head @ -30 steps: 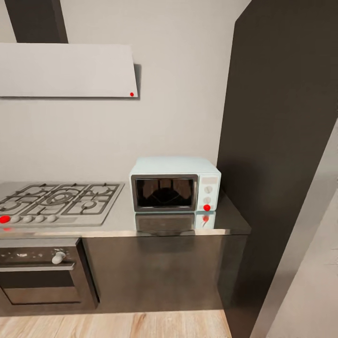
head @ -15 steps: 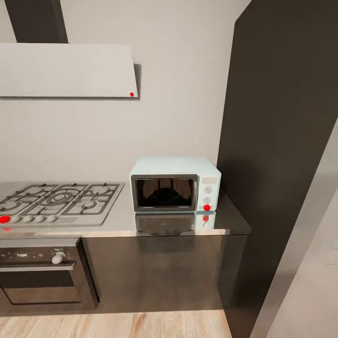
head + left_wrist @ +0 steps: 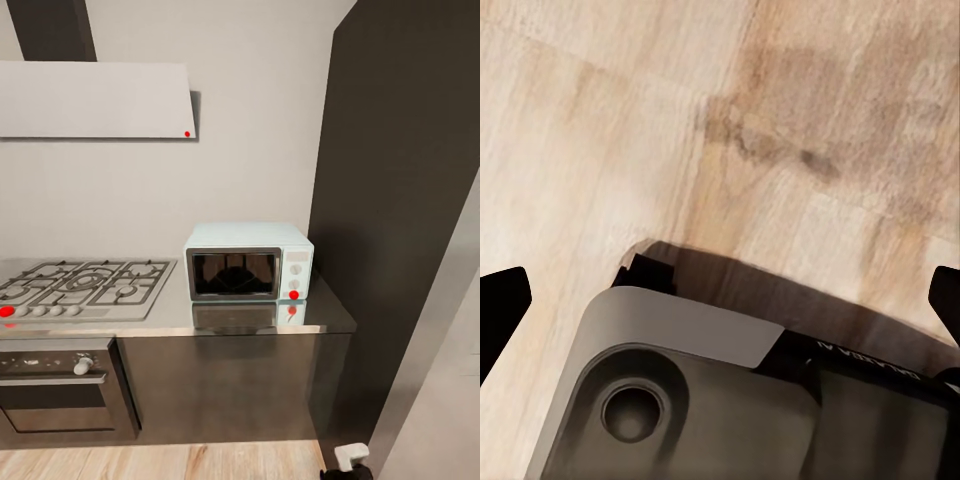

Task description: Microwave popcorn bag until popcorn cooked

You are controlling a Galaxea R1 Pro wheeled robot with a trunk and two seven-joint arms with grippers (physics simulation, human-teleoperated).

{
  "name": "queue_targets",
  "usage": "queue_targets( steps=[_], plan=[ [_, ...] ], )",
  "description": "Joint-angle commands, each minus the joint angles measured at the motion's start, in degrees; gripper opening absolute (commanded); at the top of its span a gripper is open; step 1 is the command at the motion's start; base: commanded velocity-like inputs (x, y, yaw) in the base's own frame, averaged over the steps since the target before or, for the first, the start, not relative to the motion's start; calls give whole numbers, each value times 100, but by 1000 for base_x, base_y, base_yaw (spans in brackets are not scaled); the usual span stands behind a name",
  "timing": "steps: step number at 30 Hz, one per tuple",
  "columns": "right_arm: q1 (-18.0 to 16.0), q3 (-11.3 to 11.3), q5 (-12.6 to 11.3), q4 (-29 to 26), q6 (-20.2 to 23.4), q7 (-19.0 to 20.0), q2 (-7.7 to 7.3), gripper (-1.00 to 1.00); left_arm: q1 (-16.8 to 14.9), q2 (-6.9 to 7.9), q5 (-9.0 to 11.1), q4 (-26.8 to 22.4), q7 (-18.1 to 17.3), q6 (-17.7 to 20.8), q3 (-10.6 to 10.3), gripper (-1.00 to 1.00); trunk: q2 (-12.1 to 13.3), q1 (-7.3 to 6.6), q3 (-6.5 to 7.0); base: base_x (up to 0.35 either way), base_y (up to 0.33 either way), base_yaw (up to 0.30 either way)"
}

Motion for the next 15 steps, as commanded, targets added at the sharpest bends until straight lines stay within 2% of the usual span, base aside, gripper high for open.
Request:
queue_targets(
  steps=[1, 4, 7, 10, 13, 15],
  plan=[
    [-3, -28, 42, -488, 333, 4, 159, 100, -4, 1, 58, 8, -26, -15, -48, 100, -4, 0, -7, 0, 0, 0],
    [-3, 54, 36, -1455, 946, 52, 500, 100, -4, 1, 62, 10, -26, -15, -42, 100, -4, 0, -7, 0, 0, 0],
    [-3, 385, 29, -2443, 1516, 314, 695, 100, -4, 1, 67, 11, -26, -14, -40, 100, -4, 0, -7, 0, 0, 0],
    [-3, 731, 13, -3546, 2175, 663, 713, 100, -4, 2, 76, 12, -26, -17, -39, 100, -4, 0, -7, 0, 0, 0],
    [14, 833, 0, -4148, 2629, 784, 713, 100, -4, 6, 85, 12, -26, -21, -38, 100, -4, 0, -7, 0, 0, 0],
    [-8, 850, -36, -4307, 2820, 804, 713, 100, -4, 8, 89, 12, -26, -22, -38, 100, -4, 0, -7, 0, 0, 0]
  ],
)
